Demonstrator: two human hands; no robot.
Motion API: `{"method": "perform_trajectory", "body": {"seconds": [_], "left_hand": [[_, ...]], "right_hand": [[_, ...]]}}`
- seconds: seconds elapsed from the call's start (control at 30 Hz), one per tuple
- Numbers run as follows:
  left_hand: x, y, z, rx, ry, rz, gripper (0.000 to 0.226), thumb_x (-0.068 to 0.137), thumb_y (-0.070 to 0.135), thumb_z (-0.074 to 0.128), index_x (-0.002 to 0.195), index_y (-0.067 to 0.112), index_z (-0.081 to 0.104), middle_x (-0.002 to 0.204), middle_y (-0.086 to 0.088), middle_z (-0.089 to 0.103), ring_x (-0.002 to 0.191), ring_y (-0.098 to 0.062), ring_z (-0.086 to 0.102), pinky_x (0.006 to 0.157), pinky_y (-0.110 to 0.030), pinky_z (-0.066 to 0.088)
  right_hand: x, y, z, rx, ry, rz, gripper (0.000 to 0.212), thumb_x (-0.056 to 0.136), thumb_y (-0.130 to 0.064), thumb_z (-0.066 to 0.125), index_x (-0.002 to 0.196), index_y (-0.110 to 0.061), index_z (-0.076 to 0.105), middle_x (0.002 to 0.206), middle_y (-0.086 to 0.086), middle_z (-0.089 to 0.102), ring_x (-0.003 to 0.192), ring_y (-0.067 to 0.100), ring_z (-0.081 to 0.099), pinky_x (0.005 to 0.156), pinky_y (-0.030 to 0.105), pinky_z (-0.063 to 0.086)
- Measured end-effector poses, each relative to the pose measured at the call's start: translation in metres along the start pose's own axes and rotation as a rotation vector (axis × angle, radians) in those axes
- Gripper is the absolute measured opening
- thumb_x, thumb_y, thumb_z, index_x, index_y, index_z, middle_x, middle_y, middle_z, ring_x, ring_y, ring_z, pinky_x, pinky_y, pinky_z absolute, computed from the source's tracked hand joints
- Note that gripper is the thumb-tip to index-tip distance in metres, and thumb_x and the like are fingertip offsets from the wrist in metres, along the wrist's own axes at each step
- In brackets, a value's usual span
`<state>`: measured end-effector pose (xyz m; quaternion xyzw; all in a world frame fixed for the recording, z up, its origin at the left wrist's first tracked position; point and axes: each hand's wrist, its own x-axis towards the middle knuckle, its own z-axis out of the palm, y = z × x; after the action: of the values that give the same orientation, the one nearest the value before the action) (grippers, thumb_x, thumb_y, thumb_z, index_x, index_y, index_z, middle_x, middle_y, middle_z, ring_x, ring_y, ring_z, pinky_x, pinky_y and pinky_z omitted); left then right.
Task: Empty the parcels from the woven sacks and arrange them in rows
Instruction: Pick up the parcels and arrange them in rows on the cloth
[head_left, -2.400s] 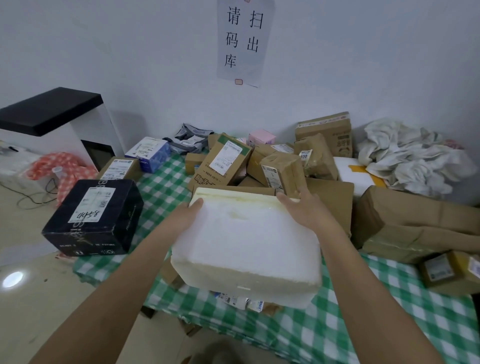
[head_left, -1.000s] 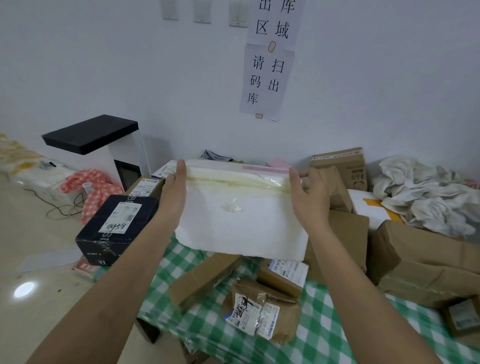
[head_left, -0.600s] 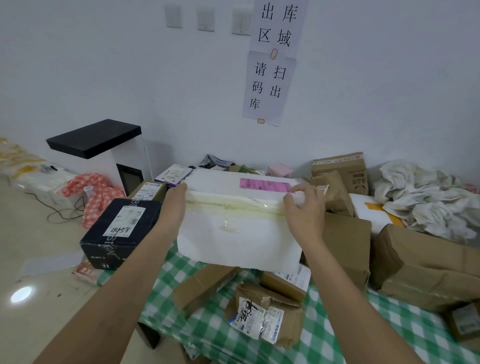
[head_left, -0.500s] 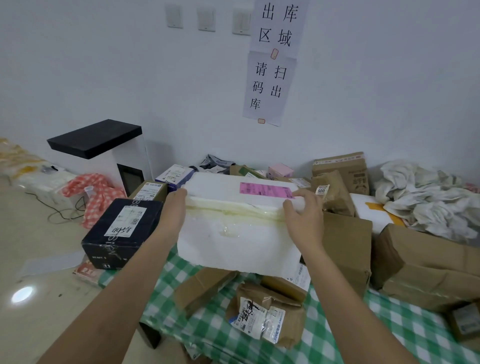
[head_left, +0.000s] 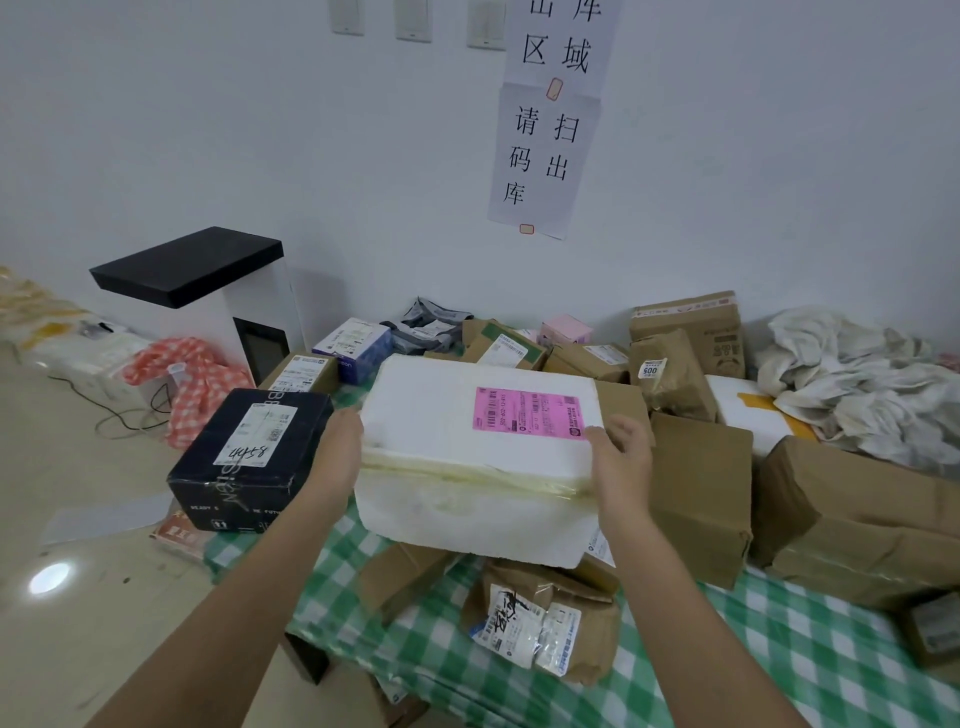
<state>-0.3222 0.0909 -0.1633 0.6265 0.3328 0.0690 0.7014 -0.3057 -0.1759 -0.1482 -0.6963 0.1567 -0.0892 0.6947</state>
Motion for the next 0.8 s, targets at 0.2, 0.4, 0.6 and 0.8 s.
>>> {"method": "perform_trajectory", "body": {"seconds": [0.2, 0.4, 0.6, 0.8], "left_hand": [[0.003, 0.003, -0.006, 0.007, -0.024, 0.042, 0.031, 0.091, 0.003, 0.028, 0.095, 0.018, 0.055, 0.083, -0.003, 0.059, 0.07, -0.019, 0.053, 0.063, -0.031, 0.042], [0.013, 0.01, -0.019, 0.009, -0.009, 0.101, 0.027, 0.096, 0.041, 0.044, 0.112, 0.02, 0.049, 0.107, -0.003, 0.056, 0.093, -0.021, 0.055, 0.082, -0.038, 0.047], [0.011, 0.025, -0.016, 0.021, -0.052, 0.246, 0.02, 0.094, 0.029, 0.055, 0.112, 0.021, 0.049, 0.101, 0.005, 0.055, 0.084, -0.013, 0.055, 0.064, -0.029, 0.042], [0.014, 0.048, -0.014, -0.07, -0.059, 0.349, 0.025, 0.095, 0.021, 0.054, 0.119, 0.013, 0.053, 0.097, 0.008, 0.057, 0.084, -0.009, 0.055, 0.065, -0.024, 0.042]], "right_hand": [[0.002, 0.0, 0.005, -0.012, -0.027, 0.063, 0.023, 0.093, -0.015, 0.061, 0.114, -0.018, 0.054, 0.111, -0.002, 0.061, 0.098, 0.013, 0.059, 0.065, 0.022, 0.043], [0.003, -0.015, 0.009, -0.005, -0.094, 0.074, 0.033, 0.09, -0.015, 0.064, 0.122, -0.018, 0.053, 0.113, 0.0, 0.061, 0.098, 0.021, 0.064, 0.082, 0.04, 0.055], [0.01, -0.03, 0.011, 0.037, -0.148, 0.075, 0.025, 0.094, -0.017, 0.059, 0.117, -0.025, 0.053, 0.106, 0.006, 0.064, 0.092, 0.026, 0.067, 0.077, 0.041, 0.056], [0.007, -0.045, 0.02, 0.132, -0.144, 0.07, 0.024, 0.093, -0.013, 0.06, 0.105, -0.031, 0.049, 0.108, 0.008, 0.063, 0.097, 0.029, 0.066, 0.081, 0.045, 0.054]]}}
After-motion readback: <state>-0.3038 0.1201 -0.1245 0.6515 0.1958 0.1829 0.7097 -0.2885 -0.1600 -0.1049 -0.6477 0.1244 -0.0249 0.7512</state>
